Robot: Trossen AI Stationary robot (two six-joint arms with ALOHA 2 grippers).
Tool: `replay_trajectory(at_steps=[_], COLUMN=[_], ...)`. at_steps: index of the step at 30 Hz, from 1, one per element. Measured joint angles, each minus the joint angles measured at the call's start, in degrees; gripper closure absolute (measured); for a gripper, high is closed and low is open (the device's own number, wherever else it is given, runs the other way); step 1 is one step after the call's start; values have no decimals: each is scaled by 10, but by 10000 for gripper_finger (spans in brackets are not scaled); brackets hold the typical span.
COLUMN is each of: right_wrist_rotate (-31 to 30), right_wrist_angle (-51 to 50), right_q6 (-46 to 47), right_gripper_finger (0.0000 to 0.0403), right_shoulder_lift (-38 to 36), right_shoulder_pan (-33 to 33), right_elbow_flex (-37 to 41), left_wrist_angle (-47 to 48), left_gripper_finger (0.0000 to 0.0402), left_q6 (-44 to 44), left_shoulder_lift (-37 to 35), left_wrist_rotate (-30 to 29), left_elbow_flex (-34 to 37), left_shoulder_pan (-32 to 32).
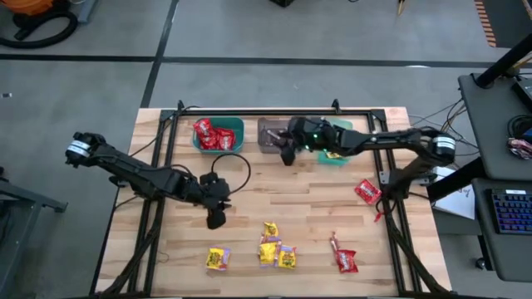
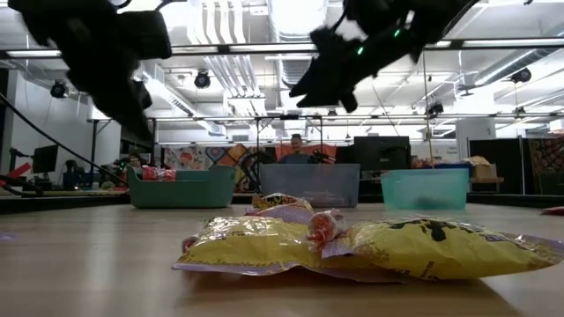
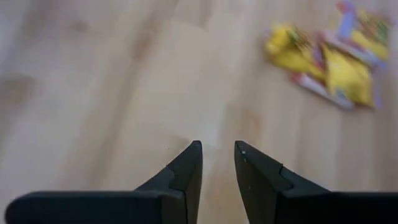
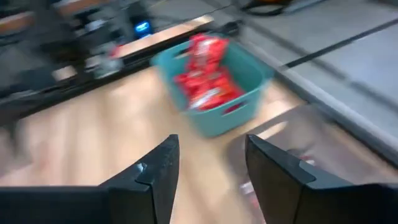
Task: Sort candy
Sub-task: Put the yellow candy into the light green bin
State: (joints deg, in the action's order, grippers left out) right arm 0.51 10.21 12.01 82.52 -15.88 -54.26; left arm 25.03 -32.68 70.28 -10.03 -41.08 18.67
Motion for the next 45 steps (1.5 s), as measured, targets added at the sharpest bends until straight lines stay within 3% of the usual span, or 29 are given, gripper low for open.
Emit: replay_trajectory(at_steps=[3,6,12,17,22,28,36,45], right_wrist_rotate=[5,-3,-42,-51,-52,-52,-53,-71], right_wrist_angle=[-63,-102,-130,-129,-129,-129,-129,-129], right_q6=[0,0,0,0,0,7,11,10], right_gripper_finger=[237,241,242,243,248,249,259,262], right_shoulder_lift=[-32,-49,-58,-57,-55,-55,-55,-55], right_shoulder_pan=[36,74,135,164,173,185,203,213], right_elbow_flex=[0,0,0,0,0,0,1,2], left_wrist_angle=[-1,-6,-5,-5,-15,-80,-86,-75], left_gripper_finger=[317,302,253,208,190,189,198,270], left_q6=[3,0,-112,-200,-226,-218,-214,-207], left_shoulder_lift=[0,0,0,10,50,124,196,208], left_wrist_rotate=[50,63,62,3,-30,-30,-26,-35], left_elbow_flex=[1,1,4,5,5,5,5,4], left_shoulder_pan=[26,65,161,237,277,281,282,283])
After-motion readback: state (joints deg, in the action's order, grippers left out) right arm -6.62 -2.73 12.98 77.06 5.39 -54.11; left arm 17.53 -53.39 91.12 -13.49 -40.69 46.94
